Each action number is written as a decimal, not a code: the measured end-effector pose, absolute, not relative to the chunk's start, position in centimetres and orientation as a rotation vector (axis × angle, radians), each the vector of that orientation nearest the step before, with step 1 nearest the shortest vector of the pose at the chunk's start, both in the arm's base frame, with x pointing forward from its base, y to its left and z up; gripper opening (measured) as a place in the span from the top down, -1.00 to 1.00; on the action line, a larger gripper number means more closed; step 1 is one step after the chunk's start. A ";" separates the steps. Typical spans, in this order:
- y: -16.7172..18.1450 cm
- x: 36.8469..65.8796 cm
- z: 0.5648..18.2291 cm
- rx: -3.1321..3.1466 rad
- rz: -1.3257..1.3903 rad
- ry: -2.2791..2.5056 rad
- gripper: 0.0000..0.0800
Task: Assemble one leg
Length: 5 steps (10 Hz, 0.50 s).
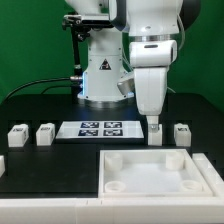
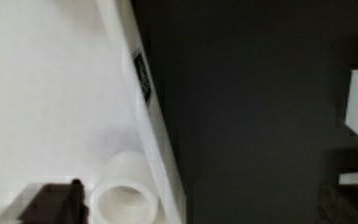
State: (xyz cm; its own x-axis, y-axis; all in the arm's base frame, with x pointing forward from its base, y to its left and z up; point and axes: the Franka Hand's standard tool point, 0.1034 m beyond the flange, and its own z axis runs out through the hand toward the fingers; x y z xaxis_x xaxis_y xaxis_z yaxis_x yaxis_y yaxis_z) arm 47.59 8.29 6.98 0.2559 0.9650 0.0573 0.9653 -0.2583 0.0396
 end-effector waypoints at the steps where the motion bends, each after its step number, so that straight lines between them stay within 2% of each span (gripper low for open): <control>1: 8.3 47.6 7.0 -2.486 -0.108 -1.912 -0.62; 2: 8.2 47.6 6.9 -2.488 -0.108 -1.909 -0.62; 5: 10.2 45.6 6.4 -2.868 -0.106 -1.189 -0.62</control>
Offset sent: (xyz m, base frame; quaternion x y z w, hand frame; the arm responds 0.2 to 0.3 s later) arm -0.0366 0.0085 -0.0046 -0.0198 -0.0045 0.3379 0.9410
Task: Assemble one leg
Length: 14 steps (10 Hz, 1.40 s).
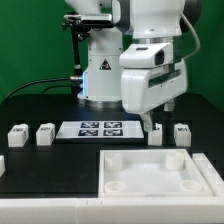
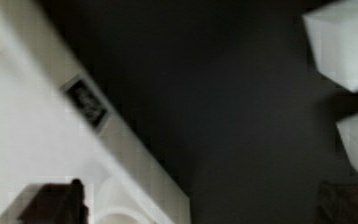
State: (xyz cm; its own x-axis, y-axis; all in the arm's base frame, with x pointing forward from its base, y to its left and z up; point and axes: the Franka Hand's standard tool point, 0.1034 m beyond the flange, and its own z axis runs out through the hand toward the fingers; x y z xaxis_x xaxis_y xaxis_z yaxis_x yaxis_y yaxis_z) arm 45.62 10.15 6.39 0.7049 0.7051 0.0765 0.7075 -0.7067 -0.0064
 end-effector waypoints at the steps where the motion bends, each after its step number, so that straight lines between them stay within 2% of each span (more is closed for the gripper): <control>1: 10.9 45.5 6.4 -2.916 -0.104 -1.048 -0.62; 5: 14.5 44.7 6.2 -3.046 -0.064 -0.235 -0.62; 7: 15.4 44.3 5.8 -3.043 -0.066 -0.106 -0.62; 11: 15.2 43.8 5.5 -3.053 0.047 -0.117 -0.62; 12: 15.1 42.2 4.7 -3.057 0.258 -0.069 -0.62; 14: 15.8 41.2 3.6 -3.013 0.608 -0.029 -0.62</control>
Offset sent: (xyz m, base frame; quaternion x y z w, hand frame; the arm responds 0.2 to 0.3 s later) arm 0.0002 0.0287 -0.0038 -0.0028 -0.0031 0.2512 0.9679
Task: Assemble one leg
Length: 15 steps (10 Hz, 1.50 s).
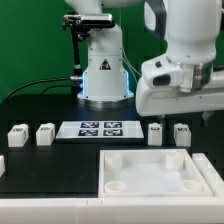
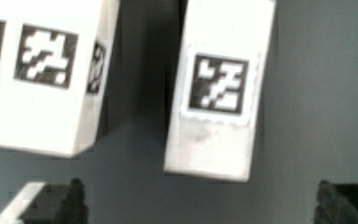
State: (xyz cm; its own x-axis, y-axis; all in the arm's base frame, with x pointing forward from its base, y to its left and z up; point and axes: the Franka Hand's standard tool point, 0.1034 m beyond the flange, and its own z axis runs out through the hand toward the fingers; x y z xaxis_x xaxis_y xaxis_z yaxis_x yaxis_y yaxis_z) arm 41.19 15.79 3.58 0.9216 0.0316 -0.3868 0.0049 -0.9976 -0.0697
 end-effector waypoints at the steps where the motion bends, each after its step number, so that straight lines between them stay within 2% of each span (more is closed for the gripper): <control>1: 15.7 40.8 3.1 -2.988 0.712 -0.009 -0.62; 2: 15.7 40.0 2.9 -2.950 0.879 -0.010 -0.62; 5: 16.0 40.2 2.6 -2.816 1.260 -0.025 -0.62; 9: 17.1 40.3 2.5 -2.829 1.262 -0.018 -0.62; 12: 16.5 39.5 1.1 -2.833 1.237 -0.033 -0.62; 15: 16.5 38.4 0.5 -2.834 1.251 -0.023 -0.62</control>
Offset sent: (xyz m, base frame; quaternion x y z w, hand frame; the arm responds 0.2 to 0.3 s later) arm 0.0009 0.0033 0.0012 -0.0018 -0.2825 0.0169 0.9591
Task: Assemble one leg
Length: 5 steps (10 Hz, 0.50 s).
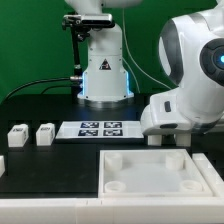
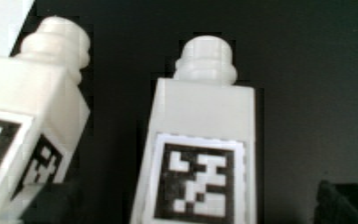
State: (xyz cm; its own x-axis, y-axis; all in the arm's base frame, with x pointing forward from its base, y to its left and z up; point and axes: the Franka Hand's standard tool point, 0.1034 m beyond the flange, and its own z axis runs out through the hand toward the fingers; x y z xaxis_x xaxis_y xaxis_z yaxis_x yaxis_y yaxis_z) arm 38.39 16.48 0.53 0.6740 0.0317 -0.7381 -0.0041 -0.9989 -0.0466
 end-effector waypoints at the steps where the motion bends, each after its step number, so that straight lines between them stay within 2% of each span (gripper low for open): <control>1: 16.4 38.0 0.4 -2.832 1.260 -0.021 -0.62; 4: 16.2 37.8 0.3 -2.828 1.268 -0.023 -0.62; 5: 16.2 37.8 0.3 -2.828 1.267 -0.024 -0.30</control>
Offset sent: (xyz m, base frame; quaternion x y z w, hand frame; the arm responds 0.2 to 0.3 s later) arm 0.0015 -0.0085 -0.0057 -0.0048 0.0075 -0.0081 0.9999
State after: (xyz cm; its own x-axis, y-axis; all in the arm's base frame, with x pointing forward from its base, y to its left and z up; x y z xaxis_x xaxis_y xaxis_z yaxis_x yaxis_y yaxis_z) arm 37.77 16.22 0.33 0.6657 0.0313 -0.7456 -0.0032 -0.9990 -0.0447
